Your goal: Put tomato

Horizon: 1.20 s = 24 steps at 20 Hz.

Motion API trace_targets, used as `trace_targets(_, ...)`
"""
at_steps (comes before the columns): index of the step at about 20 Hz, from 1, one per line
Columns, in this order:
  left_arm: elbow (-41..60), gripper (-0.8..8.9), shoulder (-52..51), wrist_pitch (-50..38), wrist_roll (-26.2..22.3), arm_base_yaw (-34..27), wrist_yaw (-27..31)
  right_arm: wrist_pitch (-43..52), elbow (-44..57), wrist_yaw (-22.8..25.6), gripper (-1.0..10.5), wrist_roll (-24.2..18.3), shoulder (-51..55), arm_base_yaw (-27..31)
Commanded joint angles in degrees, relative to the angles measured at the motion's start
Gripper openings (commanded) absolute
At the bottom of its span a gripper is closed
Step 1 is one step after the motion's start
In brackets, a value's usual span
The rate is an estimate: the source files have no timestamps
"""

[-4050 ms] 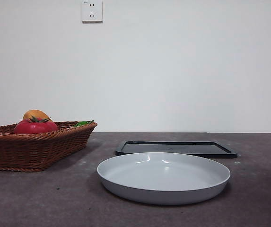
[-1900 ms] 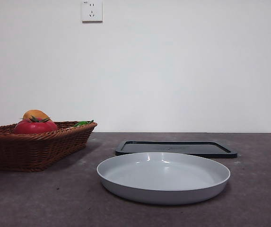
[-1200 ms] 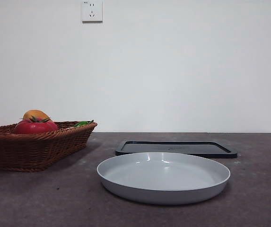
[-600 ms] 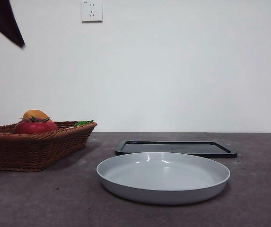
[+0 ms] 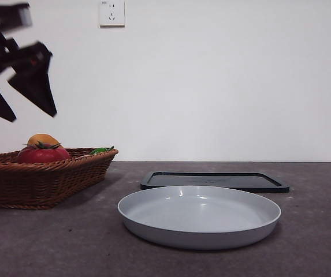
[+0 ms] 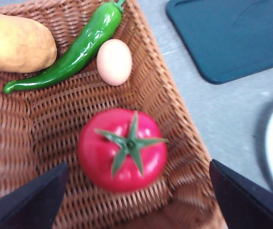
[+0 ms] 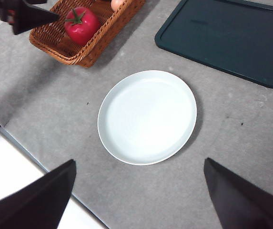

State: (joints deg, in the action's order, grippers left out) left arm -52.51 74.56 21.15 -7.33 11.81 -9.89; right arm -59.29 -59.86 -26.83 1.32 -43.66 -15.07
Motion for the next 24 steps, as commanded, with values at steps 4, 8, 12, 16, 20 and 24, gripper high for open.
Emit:
trace_targets(4, -1.11, 4.74, 7.04, -4.50, -2.84, 0.33, 0.07, 0.52, -1.07, 0.02, 4.3, -0.28, -0.48, -0.35)
trace_targets(8, -1.11, 4.74, 10.08, -6.84, -3.21, 0.33, 0.07, 0.52, -1.07, 0.02, 4.3, -0.26, -0.48, -0.35)
trace_targets(12, -1.11, 4.74, 12.37, -7.76, -4.57, 0.33, 0.07, 0.52, -1.07, 0.02, 4.3, -0.26, -0.48, -0.35)
trace_targets(16, -1.11, 4.74, 14.53, -8.87, -4.66, 0.33, 0.07, 0.52, -1.07, 0.02, 4.3, -0.28, -0.48, -0.35)
trace_targets(20, -1.11, 4.72, 16.24, -9.14, -4.68, 0.37, 0.07, 0.52, -1.07, 0.00, 4.3, -0.26, -0.48, -0.35)
trace_targets(24, -1.11, 3.49, 16.24, -9.11, -4.66, 0.37, 0.09, 0.52, -1.07, 0.00, 4.3, -0.28, -0.46, -0.35)
